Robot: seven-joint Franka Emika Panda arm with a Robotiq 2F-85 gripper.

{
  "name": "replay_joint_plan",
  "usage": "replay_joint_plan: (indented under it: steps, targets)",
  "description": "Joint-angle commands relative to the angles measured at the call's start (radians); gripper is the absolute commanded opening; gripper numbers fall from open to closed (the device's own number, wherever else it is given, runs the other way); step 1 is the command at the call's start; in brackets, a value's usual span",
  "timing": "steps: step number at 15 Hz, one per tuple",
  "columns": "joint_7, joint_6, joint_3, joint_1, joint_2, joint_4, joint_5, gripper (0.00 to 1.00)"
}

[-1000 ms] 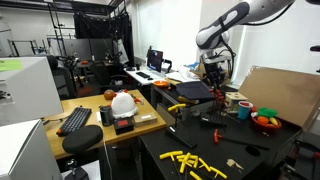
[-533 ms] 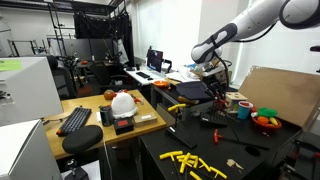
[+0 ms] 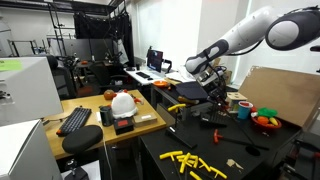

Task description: Unfasten the red handle and put it on the table

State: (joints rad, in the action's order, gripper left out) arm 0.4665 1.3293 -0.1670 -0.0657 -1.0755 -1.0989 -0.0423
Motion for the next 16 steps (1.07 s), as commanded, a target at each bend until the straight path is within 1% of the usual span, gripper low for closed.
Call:
replay_joint_plan:
  steps: [1,7,10,12,14,16]
  targets:
    - [0.022,-0.129,-0.023,0.025,-0.079,0.139,-0.037,0.06]
    - [0.027,-0.151,-0.029,0.057,-0.19,0.312,-0.09,0.06]
    - [0.027,-0.177,-0.023,0.05,-0.275,0.434,-0.085,0.06]
    - [0.029,-0.19,-0.026,0.043,-0.317,0.49,-0.082,0.06]
    - [0.031,-0.191,-0.03,0.035,-0.341,0.521,-0.081,0.06]
    - [0.055,-0.184,-0.034,0.021,-0.374,0.574,-0.074,0.06]
